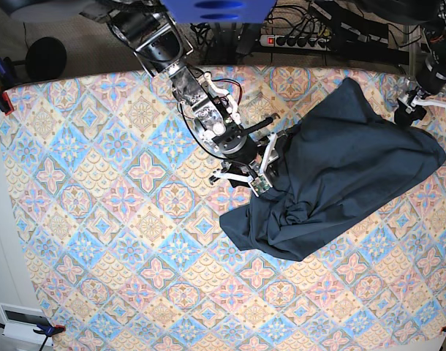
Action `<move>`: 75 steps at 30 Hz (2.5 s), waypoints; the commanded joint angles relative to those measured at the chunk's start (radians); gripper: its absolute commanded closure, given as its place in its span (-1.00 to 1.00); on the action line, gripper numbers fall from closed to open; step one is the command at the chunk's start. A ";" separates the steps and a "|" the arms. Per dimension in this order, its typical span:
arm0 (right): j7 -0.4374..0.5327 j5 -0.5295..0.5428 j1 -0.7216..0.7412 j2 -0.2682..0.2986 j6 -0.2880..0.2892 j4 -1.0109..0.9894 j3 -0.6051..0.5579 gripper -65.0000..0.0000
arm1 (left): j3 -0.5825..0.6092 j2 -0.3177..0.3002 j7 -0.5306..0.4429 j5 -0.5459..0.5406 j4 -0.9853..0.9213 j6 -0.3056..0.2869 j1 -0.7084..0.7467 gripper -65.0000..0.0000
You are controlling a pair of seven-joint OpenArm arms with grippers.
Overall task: Layout the t-shirt on the table in an organized manner, then fold the t-shirt properly
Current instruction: 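Reach the right gripper to the shirt's loose end and grasp it, then pull the shirt taut between both grippers, stretching it lengthwise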
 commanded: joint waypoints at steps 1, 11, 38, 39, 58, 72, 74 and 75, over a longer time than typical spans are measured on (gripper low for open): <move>0.024 -0.001 0.029 -0.018 0.000 0.002 0.000 0.19 | -0.011 -0.021 -0.012 -0.012 0.014 -0.009 0.003 -0.47; 0.025 -0.001 0.119 -0.053 0.000 -0.162 0.000 0.20 | -0.009 -0.021 -0.012 -0.012 0.014 -0.009 0.002 -0.47; 0.013 0.005 0.059 0.298 0.000 0.151 0.463 0.99 | 0.023 -0.021 -0.012 -0.009 0.007 -0.009 -0.075 -0.47; 0.013 0.005 0.052 0.300 0.000 0.152 0.506 0.99 | 0.024 -0.021 -0.012 -0.009 0.007 -0.009 -0.078 -0.47; 0.002 0.003 -0.030 0.306 0.000 0.180 0.831 0.36 | 0.110 -0.023 0.143 -0.013 0.016 -0.081 -0.193 -0.47; 0.004 0.003 -0.158 0.301 0.000 0.313 0.833 0.31 | 0.207 0.051 0.215 0.057 0.014 -0.115 -0.383 -0.47; 0.004 0.003 -0.158 0.301 0.000 0.318 0.831 0.31 | 0.210 0.086 0.217 0.120 0.014 -0.115 -0.409 -0.47; 0.004 0.003 -0.160 0.301 0.000 0.318 0.831 0.31 | 0.231 0.099 0.217 0.151 0.014 -0.115 -0.422 -0.47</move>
